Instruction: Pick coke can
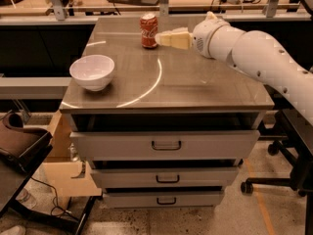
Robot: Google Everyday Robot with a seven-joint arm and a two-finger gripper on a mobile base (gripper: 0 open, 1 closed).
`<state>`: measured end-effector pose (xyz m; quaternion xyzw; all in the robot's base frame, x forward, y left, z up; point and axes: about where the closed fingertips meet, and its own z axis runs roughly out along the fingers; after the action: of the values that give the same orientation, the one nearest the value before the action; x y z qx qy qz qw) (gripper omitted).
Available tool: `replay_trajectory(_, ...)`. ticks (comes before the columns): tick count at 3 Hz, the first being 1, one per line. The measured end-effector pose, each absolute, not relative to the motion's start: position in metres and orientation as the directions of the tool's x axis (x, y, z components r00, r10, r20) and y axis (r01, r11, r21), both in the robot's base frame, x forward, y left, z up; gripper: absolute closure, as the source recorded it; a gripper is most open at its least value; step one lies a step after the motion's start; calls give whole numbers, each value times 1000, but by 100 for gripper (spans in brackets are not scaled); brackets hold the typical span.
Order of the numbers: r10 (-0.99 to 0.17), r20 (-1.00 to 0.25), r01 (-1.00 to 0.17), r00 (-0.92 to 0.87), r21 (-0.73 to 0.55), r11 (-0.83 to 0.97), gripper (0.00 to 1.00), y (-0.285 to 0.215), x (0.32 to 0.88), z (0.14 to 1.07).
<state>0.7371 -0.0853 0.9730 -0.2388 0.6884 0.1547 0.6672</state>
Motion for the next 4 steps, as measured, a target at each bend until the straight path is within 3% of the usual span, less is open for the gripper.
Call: replay_trajectory(4, -129, -990, -592, -49, -75, 802, 0, -38, 825, 920)
